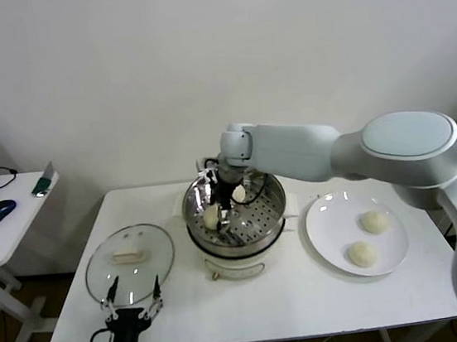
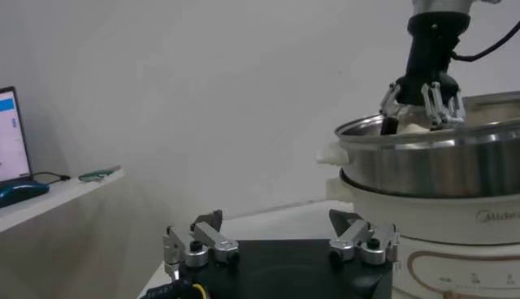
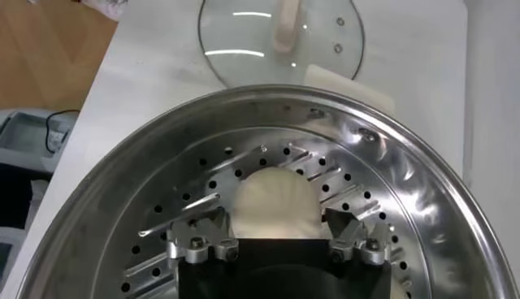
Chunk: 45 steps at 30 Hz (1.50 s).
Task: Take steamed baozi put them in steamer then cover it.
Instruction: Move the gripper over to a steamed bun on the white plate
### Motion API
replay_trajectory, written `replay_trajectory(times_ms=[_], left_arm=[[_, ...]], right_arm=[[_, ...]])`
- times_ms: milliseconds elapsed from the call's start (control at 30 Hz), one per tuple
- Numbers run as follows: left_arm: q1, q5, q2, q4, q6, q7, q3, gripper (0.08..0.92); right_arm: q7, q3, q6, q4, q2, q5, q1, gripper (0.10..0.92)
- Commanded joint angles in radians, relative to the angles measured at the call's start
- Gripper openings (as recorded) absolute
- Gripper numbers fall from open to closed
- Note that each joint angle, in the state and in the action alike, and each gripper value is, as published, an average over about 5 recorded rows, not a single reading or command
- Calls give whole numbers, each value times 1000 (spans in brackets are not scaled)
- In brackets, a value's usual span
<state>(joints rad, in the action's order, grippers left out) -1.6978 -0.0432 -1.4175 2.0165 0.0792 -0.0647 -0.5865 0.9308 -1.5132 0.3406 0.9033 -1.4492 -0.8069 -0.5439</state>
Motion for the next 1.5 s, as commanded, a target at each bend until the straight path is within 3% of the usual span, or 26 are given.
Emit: replay_trajectory(times_ms=[33, 167, 533, 767, 1067, 1500], left_arm=[[0, -1, -1, -1, 0, -1, -1, 823], [-4, -2, -1, 1, -2, -3, -2, 823], [5, -8, 0, 4, -19, -9, 0, 823], [15, -11, 3, -6, -21, -11, 5, 823], [2, -11, 8, -12, -23, -12, 4, 823], [-1, -19, 1, -29, -27, -13, -11, 823]], right_arm=[[26, 31, -4, 25, 46, 49, -34, 822], [74, 78, -12, 103, 164, 117, -98, 823], [176, 45, -46, 453, 675, 291, -231, 823], [172, -9, -68, 537, 891, 462, -143, 823], [159, 109, -97, 478, 979, 620, 126, 823], [132, 269, -115, 362, 839, 691, 349, 823]])
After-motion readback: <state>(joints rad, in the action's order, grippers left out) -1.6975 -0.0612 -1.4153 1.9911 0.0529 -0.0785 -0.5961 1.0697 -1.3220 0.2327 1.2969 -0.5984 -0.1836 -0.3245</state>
